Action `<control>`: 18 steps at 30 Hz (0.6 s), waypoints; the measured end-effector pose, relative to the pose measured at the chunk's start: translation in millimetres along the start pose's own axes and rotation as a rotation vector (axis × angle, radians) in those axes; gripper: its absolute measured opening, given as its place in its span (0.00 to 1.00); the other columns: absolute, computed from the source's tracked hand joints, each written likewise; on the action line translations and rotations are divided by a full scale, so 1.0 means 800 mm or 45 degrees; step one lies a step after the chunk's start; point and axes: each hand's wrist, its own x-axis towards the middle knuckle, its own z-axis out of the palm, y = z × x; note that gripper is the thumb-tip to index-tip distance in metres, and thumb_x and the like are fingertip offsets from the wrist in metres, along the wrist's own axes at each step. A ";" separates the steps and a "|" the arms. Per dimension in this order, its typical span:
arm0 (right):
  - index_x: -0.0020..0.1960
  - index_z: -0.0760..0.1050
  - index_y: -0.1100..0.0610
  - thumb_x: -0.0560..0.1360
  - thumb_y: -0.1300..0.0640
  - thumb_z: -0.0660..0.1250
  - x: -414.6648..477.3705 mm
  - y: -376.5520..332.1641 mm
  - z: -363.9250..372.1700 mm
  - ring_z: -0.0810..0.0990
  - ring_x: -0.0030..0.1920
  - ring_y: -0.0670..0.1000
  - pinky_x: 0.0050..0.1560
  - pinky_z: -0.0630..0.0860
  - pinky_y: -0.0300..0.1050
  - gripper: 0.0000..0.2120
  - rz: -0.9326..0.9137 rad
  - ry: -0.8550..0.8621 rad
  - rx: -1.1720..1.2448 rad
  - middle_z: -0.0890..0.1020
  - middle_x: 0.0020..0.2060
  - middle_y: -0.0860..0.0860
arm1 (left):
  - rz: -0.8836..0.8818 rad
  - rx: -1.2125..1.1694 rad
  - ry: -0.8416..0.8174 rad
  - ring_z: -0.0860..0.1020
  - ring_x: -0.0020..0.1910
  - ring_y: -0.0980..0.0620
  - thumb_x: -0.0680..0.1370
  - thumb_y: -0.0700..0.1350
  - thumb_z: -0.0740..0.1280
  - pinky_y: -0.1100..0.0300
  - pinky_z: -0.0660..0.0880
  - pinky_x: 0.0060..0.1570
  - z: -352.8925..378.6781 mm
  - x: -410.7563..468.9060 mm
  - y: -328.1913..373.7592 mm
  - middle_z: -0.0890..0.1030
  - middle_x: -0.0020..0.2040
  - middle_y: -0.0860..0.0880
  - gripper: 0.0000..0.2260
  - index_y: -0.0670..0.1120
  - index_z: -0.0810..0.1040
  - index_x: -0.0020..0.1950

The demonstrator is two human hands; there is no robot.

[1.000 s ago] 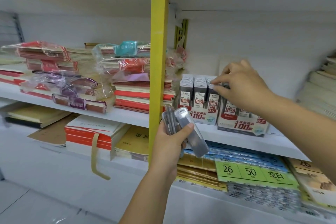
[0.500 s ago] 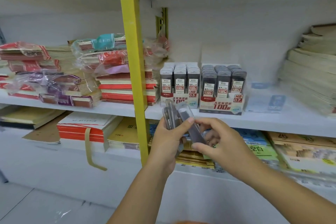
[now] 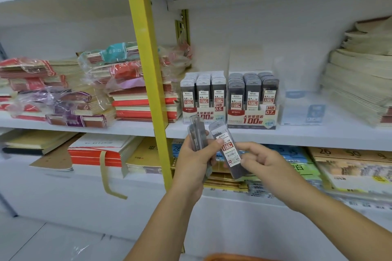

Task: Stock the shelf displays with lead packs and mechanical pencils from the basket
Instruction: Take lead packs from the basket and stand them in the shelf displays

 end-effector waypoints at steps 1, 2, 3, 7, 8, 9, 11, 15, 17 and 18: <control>0.58 0.75 0.36 0.80 0.56 0.62 0.001 -0.002 0.000 0.82 0.50 0.38 0.46 0.76 0.34 0.15 -0.002 0.032 0.003 0.84 0.48 0.38 | -0.002 0.013 0.009 0.74 0.39 0.50 0.75 0.46 0.76 0.52 0.74 0.44 0.000 0.000 0.000 0.86 0.43 0.46 0.07 0.59 0.82 0.44; 0.57 0.76 0.37 0.80 0.57 0.63 0.003 -0.003 0.001 0.82 0.50 0.38 0.45 0.76 0.34 0.15 -0.005 0.063 0.019 0.84 0.49 0.37 | -0.004 0.026 0.012 0.75 0.39 0.50 0.75 0.47 0.76 0.52 0.74 0.44 0.000 0.000 0.001 0.86 0.43 0.46 0.07 0.59 0.81 0.45; 0.57 0.76 0.38 0.79 0.57 0.63 0.004 -0.005 0.002 0.82 0.50 0.39 0.44 0.77 0.35 0.15 -0.012 0.085 0.041 0.84 0.49 0.38 | -0.003 0.030 0.006 0.75 0.39 0.51 0.74 0.47 0.76 0.52 0.74 0.44 0.000 0.000 0.001 0.86 0.43 0.47 0.08 0.60 0.81 0.45; 0.57 0.76 0.38 0.77 0.56 0.68 0.010 -0.010 0.005 0.84 0.48 0.42 0.42 0.80 0.37 0.14 -0.046 0.093 0.073 0.85 0.48 0.40 | -0.003 0.006 -0.015 0.75 0.37 0.52 0.73 0.48 0.77 0.54 0.74 0.42 -0.003 0.001 0.001 0.86 0.42 0.48 0.08 0.61 0.82 0.44; 0.56 0.76 0.37 0.76 0.56 0.69 0.011 -0.010 0.006 0.84 0.47 0.43 0.43 0.80 0.38 0.14 -0.044 0.100 0.070 0.85 0.48 0.41 | -0.008 0.000 -0.025 0.74 0.36 0.53 0.73 0.49 0.77 0.54 0.75 0.42 -0.004 0.001 0.001 0.85 0.41 0.49 0.07 0.60 0.82 0.45; 0.55 0.76 0.38 0.76 0.56 0.69 0.012 -0.009 0.007 0.84 0.46 0.43 0.44 0.80 0.40 0.14 -0.038 0.114 0.072 0.85 0.47 0.41 | -0.008 -0.009 -0.042 0.74 0.36 0.53 0.72 0.50 0.77 0.55 0.75 0.41 -0.005 0.002 0.001 0.85 0.40 0.49 0.07 0.59 0.82 0.47; 0.55 0.76 0.41 0.76 0.57 0.69 0.014 -0.005 0.009 0.85 0.46 0.45 0.45 0.79 0.43 0.13 -0.029 0.137 0.090 0.85 0.46 0.43 | -0.004 -0.035 -0.086 0.74 0.35 0.53 0.70 0.53 0.77 0.56 0.75 0.40 -0.007 0.003 -0.002 0.83 0.37 0.50 0.09 0.58 0.82 0.48; 0.56 0.76 0.46 0.75 0.60 0.70 0.017 0.004 0.011 0.84 0.48 0.45 0.49 0.81 0.42 0.13 -0.037 0.162 0.133 0.86 0.46 0.45 | -0.005 -0.043 -0.122 0.75 0.34 0.54 0.67 0.55 0.77 0.58 0.75 0.36 -0.011 0.009 -0.009 0.79 0.34 0.50 0.18 0.53 0.82 0.55; 0.58 0.75 0.47 0.74 0.61 0.70 0.019 0.006 0.010 0.84 0.48 0.45 0.48 0.81 0.41 0.15 -0.046 0.175 0.144 0.85 0.47 0.44 | -0.009 -0.044 -0.130 0.75 0.34 0.55 0.68 0.54 0.77 0.60 0.75 0.35 -0.011 0.012 -0.012 0.79 0.35 0.50 0.20 0.51 0.81 0.58; 0.60 0.74 0.48 0.74 0.62 0.71 0.020 0.006 0.009 0.84 0.48 0.45 0.47 0.82 0.41 0.18 -0.049 0.188 0.147 0.85 0.48 0.44 | -0.011 -0.045 -0.136 0.75 0.33 0.55 0.69 0.54 0.77 0.59 0.75 0.36 -0.011 0.014 -0.013 0.79 0.36 0.49 0.21 0.51 0.81 0.58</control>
